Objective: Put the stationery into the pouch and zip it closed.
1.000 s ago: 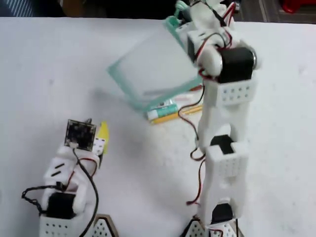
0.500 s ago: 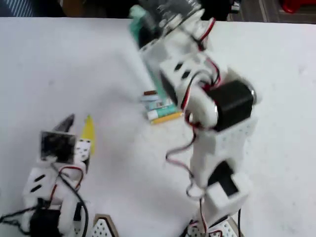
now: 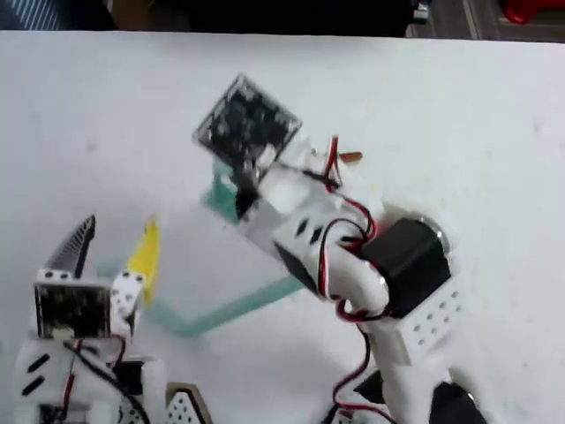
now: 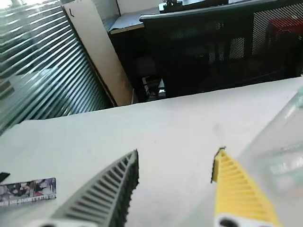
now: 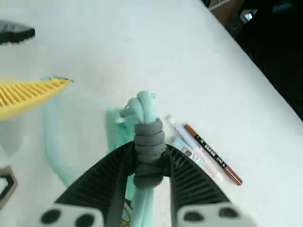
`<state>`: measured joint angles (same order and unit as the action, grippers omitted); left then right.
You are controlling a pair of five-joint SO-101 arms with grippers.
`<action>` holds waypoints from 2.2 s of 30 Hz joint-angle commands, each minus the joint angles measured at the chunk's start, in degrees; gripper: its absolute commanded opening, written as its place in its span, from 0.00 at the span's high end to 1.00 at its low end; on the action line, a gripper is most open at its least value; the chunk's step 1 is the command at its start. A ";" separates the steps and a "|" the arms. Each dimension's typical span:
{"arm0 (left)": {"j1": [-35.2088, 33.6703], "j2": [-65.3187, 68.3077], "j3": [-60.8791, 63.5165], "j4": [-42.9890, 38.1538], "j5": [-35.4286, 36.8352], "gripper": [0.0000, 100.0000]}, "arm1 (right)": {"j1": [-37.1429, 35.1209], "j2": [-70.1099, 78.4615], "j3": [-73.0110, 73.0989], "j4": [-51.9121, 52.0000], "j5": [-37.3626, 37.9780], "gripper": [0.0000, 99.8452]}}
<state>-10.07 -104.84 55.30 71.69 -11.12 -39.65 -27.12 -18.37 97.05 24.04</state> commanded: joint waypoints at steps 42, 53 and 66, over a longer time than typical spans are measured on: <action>37.14 0.31 -11.60 18.81 -15.65 0.65 | -30.46 -31.25 26.55 -7.34 33.67 0.98; 38.55 0.04 -7.91 17.49 -15.74 0.73 | -29.14 -31.25 26.64 -9.10 36.04 0.98; 38.37 0.04 -7.47 11.16 -15.21 0.85 | -19.03 -31.87 26.64 -19.56 29.01 0.98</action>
<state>27.21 -105.10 46.86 89.63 -26.51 -61.80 -58.86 8.53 82.81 56.48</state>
